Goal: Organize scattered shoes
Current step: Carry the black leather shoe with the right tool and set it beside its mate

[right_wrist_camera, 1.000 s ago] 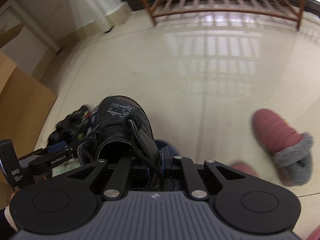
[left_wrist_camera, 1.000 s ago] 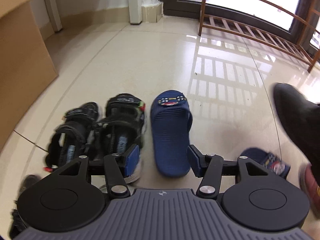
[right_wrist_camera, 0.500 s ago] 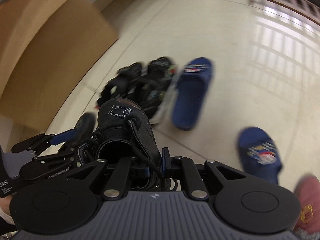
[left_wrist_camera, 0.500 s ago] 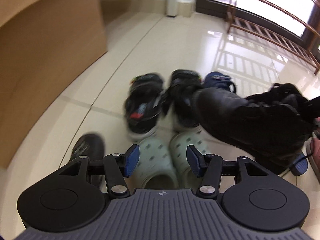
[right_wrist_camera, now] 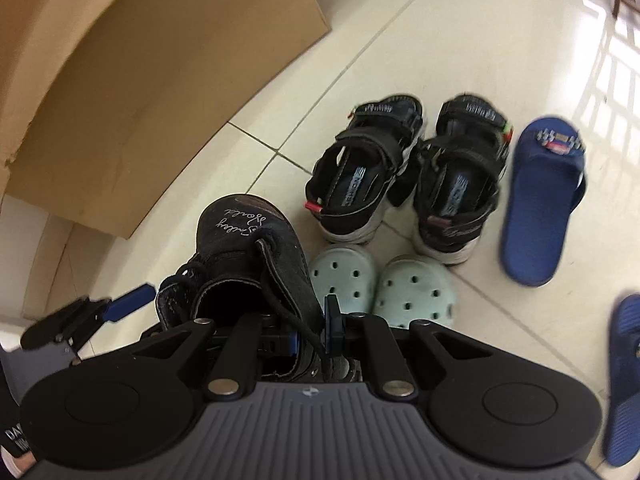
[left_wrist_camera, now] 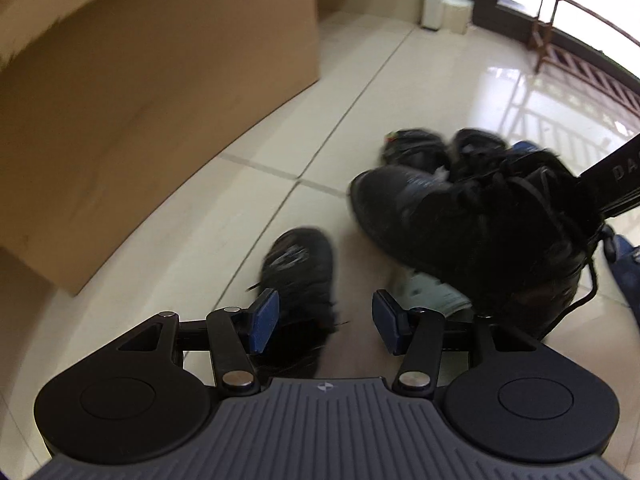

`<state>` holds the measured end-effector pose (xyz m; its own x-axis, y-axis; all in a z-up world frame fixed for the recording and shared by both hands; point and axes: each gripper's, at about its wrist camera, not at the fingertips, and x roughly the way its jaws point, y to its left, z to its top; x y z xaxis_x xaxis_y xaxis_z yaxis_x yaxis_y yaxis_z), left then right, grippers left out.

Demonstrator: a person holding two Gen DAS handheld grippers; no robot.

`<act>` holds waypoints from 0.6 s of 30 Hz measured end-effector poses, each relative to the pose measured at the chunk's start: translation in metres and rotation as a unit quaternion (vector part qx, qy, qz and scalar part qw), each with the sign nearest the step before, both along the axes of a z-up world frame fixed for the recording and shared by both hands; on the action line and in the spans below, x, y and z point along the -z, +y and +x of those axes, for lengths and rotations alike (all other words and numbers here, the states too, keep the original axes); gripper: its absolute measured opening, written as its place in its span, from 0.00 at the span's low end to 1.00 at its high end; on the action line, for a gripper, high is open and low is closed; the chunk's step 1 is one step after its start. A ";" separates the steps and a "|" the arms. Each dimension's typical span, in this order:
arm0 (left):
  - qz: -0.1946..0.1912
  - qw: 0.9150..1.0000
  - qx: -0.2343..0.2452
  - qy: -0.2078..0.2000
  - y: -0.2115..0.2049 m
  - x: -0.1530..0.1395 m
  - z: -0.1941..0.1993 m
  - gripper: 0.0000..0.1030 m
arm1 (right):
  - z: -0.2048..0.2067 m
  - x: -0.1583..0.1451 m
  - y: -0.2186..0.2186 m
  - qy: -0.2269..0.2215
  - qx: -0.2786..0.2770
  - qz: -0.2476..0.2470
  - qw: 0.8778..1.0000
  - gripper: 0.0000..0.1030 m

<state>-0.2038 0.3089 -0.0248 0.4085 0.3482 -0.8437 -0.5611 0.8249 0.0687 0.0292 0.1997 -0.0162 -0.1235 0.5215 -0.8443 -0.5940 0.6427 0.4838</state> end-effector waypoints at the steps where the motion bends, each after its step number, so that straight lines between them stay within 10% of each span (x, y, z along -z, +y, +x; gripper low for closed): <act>1: -0.004 1.000 0.000 0.001 0.002 0.003 -0.001 0.45 | -0.001 0.003 0.002 0.004 0.005 -0.001 1.000 0.13; 16: -0.035 0.999 -0.002 0.029 0.021 0.052 0.005 0.37 | -0.019 0.032 0.035 -0.015 0.017 -0.018 1.000 0.13; 18: -0.030 0.999 -0.008 0.032 0.022 0.057 0.006 0.24 | -0.020 0.034 0.038 -0.013 0.020 -0.020 1.000 0.13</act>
